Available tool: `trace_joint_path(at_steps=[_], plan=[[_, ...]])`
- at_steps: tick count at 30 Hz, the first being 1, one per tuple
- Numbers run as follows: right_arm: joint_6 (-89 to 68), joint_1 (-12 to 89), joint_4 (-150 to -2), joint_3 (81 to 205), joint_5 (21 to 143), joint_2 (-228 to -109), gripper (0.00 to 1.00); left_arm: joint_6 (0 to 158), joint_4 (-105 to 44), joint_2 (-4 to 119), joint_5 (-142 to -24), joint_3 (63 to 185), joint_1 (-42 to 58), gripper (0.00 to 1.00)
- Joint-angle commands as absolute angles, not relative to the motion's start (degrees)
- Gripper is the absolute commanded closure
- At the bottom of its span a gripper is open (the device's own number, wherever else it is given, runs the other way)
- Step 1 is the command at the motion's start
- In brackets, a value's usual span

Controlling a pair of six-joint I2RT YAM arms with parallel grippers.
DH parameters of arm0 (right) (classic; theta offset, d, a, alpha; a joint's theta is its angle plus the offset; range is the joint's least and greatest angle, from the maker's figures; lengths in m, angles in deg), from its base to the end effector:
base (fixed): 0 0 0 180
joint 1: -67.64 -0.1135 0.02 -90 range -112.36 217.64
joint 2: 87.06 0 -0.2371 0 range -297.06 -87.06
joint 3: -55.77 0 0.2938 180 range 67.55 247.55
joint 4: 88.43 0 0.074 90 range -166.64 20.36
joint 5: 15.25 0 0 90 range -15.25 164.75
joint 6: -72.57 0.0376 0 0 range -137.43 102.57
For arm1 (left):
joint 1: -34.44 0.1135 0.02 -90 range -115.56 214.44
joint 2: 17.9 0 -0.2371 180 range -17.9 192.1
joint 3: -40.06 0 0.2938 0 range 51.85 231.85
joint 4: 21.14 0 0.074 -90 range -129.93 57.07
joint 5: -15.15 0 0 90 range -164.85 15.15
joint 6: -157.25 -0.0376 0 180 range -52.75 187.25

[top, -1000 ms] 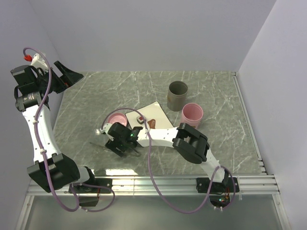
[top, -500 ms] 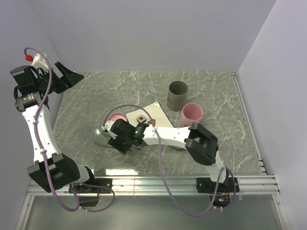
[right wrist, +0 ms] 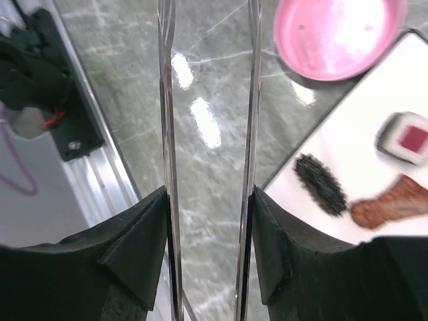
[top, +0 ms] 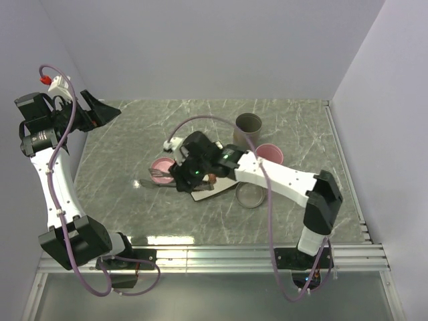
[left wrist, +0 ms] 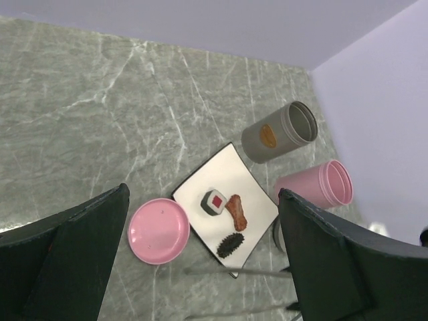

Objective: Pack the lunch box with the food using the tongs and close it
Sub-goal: Pick up the clamp at the center of the board.

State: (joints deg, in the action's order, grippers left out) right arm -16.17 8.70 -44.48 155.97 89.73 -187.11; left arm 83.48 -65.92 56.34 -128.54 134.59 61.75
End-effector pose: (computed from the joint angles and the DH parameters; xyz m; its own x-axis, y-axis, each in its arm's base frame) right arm 0.2160 0.3775 0.2714 -0.3773 -0.5853 -0.7177 -0.9157 0.3515 0.1947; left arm 0.2971 0.1193 0.4037 -0.4598 -0.4237 -0.7804 0.2618 0.7751 -0.5751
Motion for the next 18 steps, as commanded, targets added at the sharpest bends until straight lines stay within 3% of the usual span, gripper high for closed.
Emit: trace_joint_path(at_steps=[1,11,18], plan=[[-16.64,12.96,-43.42,154.57,99.77,-180.24,0.44,79.74,-66.5,53.65,-133.65,135.43,62.04,0.01],[-22.0,19.99,-40.35,150.97,85.31,-169.95,0.44,80.52,-63.34,51.27,-134.61,132.01,61.95,0.01],[-21.65,27.46,-38.16,148.41,90.91,-165.2,0.45,78.5,-59.4,48.99,-137.08,127.54,61.95,0.04]])
